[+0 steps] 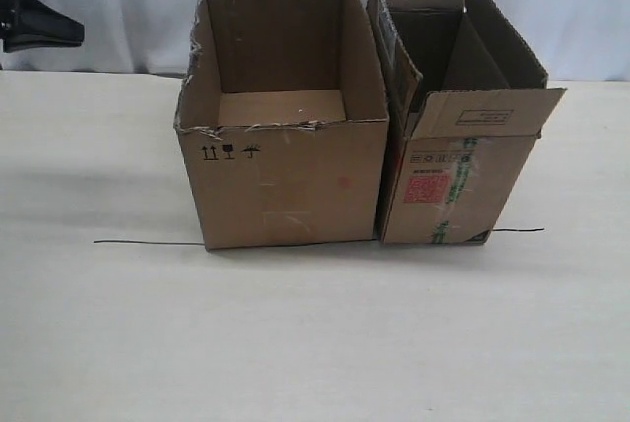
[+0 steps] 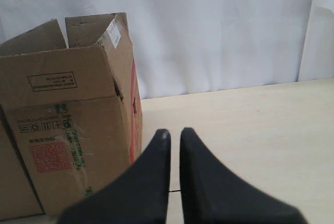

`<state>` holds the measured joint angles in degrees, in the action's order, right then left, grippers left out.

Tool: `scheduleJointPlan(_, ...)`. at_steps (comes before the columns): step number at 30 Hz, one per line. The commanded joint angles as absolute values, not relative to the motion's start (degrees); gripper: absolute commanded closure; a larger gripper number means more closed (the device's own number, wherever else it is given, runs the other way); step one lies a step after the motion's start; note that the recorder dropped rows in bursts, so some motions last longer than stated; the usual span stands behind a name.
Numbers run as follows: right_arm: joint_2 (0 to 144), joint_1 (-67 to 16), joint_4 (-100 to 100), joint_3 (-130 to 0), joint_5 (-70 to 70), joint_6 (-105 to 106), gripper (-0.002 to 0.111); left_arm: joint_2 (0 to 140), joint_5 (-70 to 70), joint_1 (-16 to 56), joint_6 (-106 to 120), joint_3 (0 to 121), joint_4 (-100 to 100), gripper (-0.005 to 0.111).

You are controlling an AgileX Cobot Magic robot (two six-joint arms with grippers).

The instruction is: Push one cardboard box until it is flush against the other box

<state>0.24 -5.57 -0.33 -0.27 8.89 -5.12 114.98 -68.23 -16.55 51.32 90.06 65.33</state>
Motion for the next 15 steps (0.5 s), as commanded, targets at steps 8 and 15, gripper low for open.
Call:
scheduleJointPlan(8, 0.0, -5.5, -0.7, 0.0, 9.1, -5.2, 0.103, 81.1, -42.4, -16.3, 66.4, 52.3, 70.2, 0.107)
scheduleJointPlan(15, 0.0, -5.5, -0.7, 0.0, 9.1, -5.2, 0.103, 59.1, -24.8, -14.4, 67.4, 36.0, 73.2, 0.107)
